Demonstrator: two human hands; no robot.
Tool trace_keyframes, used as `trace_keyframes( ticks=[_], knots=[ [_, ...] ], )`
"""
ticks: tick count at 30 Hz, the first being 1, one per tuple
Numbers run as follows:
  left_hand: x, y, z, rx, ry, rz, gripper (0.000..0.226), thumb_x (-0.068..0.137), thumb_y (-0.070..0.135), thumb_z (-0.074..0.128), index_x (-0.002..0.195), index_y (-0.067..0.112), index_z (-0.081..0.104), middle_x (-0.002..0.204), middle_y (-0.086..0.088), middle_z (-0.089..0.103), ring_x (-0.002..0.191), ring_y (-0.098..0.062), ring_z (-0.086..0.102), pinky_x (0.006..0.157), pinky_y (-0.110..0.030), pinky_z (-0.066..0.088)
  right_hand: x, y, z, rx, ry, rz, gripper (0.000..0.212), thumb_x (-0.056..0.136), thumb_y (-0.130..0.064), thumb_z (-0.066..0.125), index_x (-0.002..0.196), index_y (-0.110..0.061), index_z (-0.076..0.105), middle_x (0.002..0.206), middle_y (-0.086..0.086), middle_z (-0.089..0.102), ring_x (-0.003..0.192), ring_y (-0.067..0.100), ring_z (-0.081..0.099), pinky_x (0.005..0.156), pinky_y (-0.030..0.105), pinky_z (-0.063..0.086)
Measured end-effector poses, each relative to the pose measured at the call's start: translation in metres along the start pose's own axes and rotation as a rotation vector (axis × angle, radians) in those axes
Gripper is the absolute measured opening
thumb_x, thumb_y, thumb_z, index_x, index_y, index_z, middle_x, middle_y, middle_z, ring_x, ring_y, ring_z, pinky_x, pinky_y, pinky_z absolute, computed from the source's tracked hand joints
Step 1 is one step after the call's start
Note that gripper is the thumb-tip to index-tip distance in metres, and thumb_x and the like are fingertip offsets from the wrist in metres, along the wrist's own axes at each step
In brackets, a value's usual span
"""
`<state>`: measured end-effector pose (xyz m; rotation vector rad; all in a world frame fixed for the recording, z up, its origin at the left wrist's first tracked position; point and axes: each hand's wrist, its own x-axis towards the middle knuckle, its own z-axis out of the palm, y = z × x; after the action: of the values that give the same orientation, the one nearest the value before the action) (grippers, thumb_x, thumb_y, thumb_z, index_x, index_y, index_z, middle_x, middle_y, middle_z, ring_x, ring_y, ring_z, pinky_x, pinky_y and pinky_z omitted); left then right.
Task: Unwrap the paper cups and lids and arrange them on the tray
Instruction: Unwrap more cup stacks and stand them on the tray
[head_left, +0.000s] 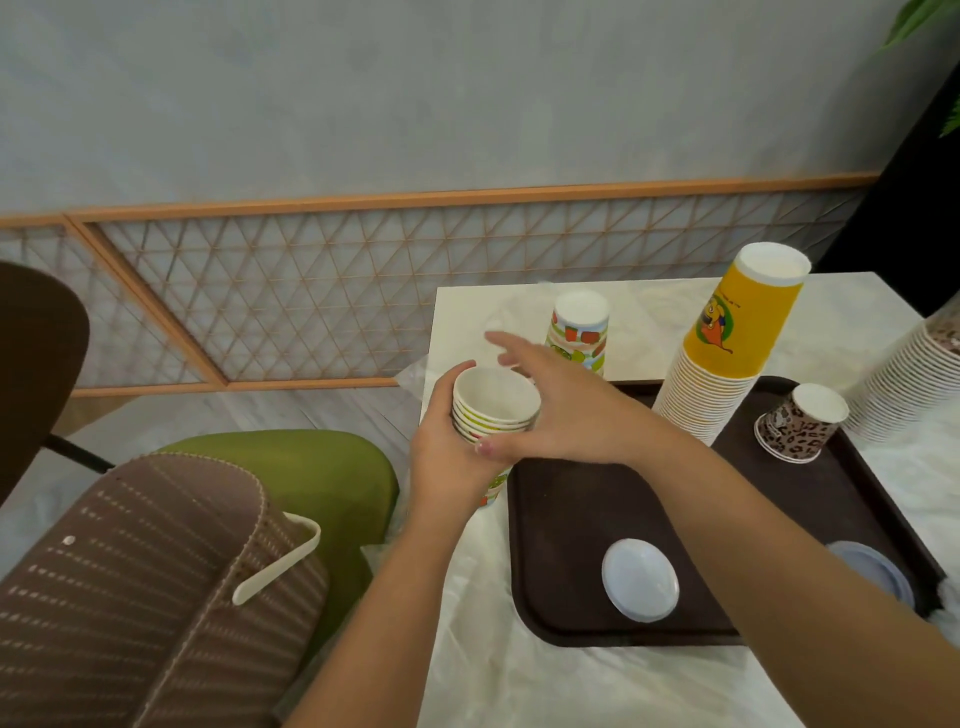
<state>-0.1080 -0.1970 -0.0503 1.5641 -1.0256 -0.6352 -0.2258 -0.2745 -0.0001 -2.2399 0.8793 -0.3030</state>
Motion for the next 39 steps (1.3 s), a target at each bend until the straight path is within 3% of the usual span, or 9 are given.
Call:
trace_keyframes(
  ticks=[3, 8, 17, 20, 25, 29, 31, 35, 39],
  knots=[
    [-0.002, 0.002, 0.001, -0.001, -0.013, 0.012, 0.071, 0.062, 0.022, 0.082, 0.125, 0.029, 0.05, 0.114, 0.014, 0.061, 0.107, -0.005, 0.059, 0.089, -0.021, 0.051, 0.001, 0.001, 0.004, -0.007, -0.013, -0.003, 0.096, 0.07, -0.049, 0.077, 0.147, -0.031, 0.023, 0.144, -0.006, 0.04, 0.129, 0.011, 0.04, 0.105, 0.029, 0.037],
    [-0.006, 0.005, -0.004, -0.012, -0.079, 0.012, 0.098, 0.046, 0.029, 0.09, 0.132, 0.031, 0.042, 0.117, 0.024, 0.055, 0.11, 0.004, 0.054, 0.087, -0.011, 0.047, 0.001, -0.001, 0.004, 0.027, 0.058, 0.003, 0.082, 0.072, -0.044, 0.076, 0.142, -0.031, 0.036, 0.142, -0.014, 0.043, 0.126, 0.007, 0.042, 0.101, 0.026, 0.039],
    [-0.007, 0.005, -0.007, 0.019, -0.072, -0.008, 0.072, 0.062, 0.022, 0.087, 0.121, 0.033, 0.048, 0.109, 0.012, 0.065, 0.096, -0.001, 0.063, 0.077, -0.013, 0.051, -0.003, -0.003, -0.023, 0.275, 0.174, -0.025, 0.07, 0.073, -0.032, 0.078, 0.133, -0.038, 0.043, 0.127, -0.012, 0.053, 0.112, 0.004, 0.054, 0.094, 0.027, 0.047],
    [-0.007, 0.007, -0.008, 0.006, -0.046, -0.006, 0.076, 0.062, 0.02, 0.087, 0.125, 0.032, 0.047, 0.109, 0.013, 0.063, 0.097, -0.001, 0.063, 0.078, -0.017, 0.053, -0.009, 0.0, -0.043, 0.364, 0.146, -0.029, 0.068, 0.075, -0.026, 0.077, 0.131, -0.04, 0.043, 0.119, -0.013, 0.057, 0.103, -0.003, 0.057, 0.081, 0.015, 0.048],
    [-0.004, 0.013, -0.013, -0.057, 0.004, -0.013, 0.079, 0.061, 0.015, 0.087, 0.127, 0.028, 0.045, 0.109, 0.015, 0.063, 0.098, 0.001, 0.062, 0.08, -0.017, 0.053, -0.022, 0.01, -0.062, 0.238, 0.052, -0.002, 0.066, 0.072, -0.021, 0.079, 0.125, -0.039, 0.044, 0.114, -0.015, 0.055, 0.102, -0.001, 0.056, 0.086, 0.026, 0.054],
    [-0.001, 0.016, -0.015, -0.079, -0.014, -0.024, 0.083, 0.062, 0.016, 0.087, 0.13, 0.032, 0.041, 0.116, 0.009, 0.062, 0.104, -0.005, 0.062, 0.089, -0.032, 0.054, -0.026, 0.013, -0.06, -0.062, 0.027, 0.024, 0.072, 0.067, -0.029, 0.082, 0.128, -0.029, 0.044, 0.119, -0.008, 0.053, 0.104, 0.007, 0.053, 0.09, 0.025, 0.047],
    [0.0, 0.018, -0.016, -0.069, -0.026, -0.043, 0.081, 0.063, 0.022, 0.086, 0.128, 0.037, 0.041, 0.119, 0.009, 0.06, 0.108, -0.009, 0.06, 0.092, -0.036, 0.053, -0.024, 0.014, -0.058, -0.059, 0.133, 0.013, 0.072, 0.065, -0.032, 0.083, 0.126, -0.027, 0.047, 0.118, -0.008, 0.054, 0.105, 0.008, 0.053, 0.091, 0.026, 0.045],
    [0.001, 0.027, -0.014, -0.049, -0.056, -0.092, 0.079, 0.066, 0.038, 0.078, 0.131, 0.04, 0.034, 0.127, 0.01, 0.055, 0.113, -0.015, 0.058, 0.095, -0.037, 0.051, -0.007, 0.023, -0.052, 0.526, 0.439, -0.049, 0.083, 0.06, -0.033, 0.086, 0.131, -0.021, 0.045, 0.12, -0.003, 0.062, 0.108, 0.01, 0.061, 0.09, 0.031, 0.051],
    [0.002, 0.032, -0.01, -0.025, -0.07, -0.103, 0.09, 0.059, 0.057, 0.061, 0.139, 0.033, 0.027, 0.13, 0.01, 0.051, 0.113, -0.018, 0.058, 0.095, -0.041, 0.051, 0.021, 0.042, -0.037, 0.561, 0.599, -0.045, 0.072, 0.07, -0.016, 0.082, 0.13, -0.021, 0.041, 0.121, -0.002, 0.06, 0.108, 0.008, 0.06, 0.089, 0.027, 0.052]
  ],
)
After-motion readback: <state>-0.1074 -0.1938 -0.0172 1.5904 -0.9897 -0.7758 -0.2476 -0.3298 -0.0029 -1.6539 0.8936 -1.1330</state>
